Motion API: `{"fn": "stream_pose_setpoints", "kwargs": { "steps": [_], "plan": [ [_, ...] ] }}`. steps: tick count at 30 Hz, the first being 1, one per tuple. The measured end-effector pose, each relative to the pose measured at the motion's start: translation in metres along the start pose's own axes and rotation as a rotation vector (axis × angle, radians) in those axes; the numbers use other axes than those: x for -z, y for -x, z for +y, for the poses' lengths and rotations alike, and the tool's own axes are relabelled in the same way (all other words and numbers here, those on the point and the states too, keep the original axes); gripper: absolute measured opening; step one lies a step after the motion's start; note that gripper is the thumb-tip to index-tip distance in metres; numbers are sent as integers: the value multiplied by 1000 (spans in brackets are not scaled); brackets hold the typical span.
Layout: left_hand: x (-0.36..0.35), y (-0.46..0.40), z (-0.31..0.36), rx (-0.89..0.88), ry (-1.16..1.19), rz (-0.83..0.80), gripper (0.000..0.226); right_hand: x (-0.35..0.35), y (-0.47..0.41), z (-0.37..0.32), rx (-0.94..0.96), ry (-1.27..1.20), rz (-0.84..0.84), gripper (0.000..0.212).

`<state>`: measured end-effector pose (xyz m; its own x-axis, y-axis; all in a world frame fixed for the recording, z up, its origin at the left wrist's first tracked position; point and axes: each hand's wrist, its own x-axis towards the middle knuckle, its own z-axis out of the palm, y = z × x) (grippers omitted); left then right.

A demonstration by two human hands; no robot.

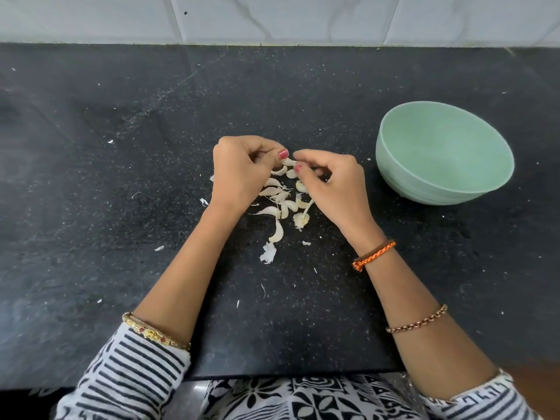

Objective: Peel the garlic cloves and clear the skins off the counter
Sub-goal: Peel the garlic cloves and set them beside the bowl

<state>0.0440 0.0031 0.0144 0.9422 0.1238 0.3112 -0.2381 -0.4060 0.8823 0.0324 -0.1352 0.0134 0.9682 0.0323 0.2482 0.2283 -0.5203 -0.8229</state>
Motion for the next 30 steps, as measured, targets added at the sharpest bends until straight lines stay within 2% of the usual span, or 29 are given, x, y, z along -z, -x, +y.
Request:
{"fn": "stream_pose_setpoints", "kwargs": {
  "steps": [3, 8, 10, 17, 18, 21, 22, 25, 30],
  "plan": [
    [-3, 1, 0, -11, 5, -4, 18, -1, 0, 2, 26, 4, 43, 10],
    [-6, 4, 0, -61, -81, -20, 7, -2, 1, 4, -13, 103, 39, 9],
    [-5, 3, -2, -96, -142, -3, 17, -1, 1, 4, -8, 136, 35, 10],
    [-1, 1, -6, -1, -115, -12, 52, 1, -1, 4, -23, 70, 68, 9],
    [-3, 1, -7, -5, -118, -25, 49, 1, -1, 4, -20, 72, 69, 9],
    [-6, 1, -6, -8, -23, -92, 14, 1, -2, 6, -13, 105, 55, 8],
    [-6, 1, -7, -7, 9, -118, 12, 2, -2, 6, -8, 123, 46, 7],
    [-8, 2, -8, -10, 14, -142, 11, 3, -2, 5, 5, 180, 5, 8],
    [-11, 1, -5, -3, -35, -16, 21, 3, -1, 5, 102, 219, 71, 14]
  ]
}}
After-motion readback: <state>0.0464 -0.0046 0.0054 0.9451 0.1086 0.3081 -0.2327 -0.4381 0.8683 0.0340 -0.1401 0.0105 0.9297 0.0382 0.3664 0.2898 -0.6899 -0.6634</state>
